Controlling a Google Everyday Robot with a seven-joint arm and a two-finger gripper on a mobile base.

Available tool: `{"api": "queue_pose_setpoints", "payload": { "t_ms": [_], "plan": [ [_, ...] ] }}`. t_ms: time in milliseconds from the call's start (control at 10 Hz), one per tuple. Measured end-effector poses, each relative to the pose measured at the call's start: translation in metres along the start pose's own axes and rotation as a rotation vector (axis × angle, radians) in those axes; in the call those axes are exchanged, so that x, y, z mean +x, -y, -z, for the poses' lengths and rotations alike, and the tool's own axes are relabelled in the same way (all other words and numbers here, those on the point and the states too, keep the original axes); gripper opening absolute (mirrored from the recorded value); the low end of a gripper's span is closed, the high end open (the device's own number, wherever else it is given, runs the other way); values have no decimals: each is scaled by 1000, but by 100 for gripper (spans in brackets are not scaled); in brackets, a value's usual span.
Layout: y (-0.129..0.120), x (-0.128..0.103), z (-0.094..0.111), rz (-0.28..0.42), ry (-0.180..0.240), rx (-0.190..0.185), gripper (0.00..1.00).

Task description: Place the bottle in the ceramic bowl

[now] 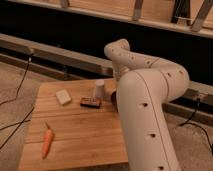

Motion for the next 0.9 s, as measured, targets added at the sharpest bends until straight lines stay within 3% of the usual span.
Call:
{"api": "queue_pose_setpoints", "payload": {
  "t_ms": [300,500,900],
  "plan": [
    [-4,-12,2,-17,40,11,0],
    [-7,-24,5,-35,91,24,0],
    [-8,-32,3,-44,172,90,0]
  ]
}}
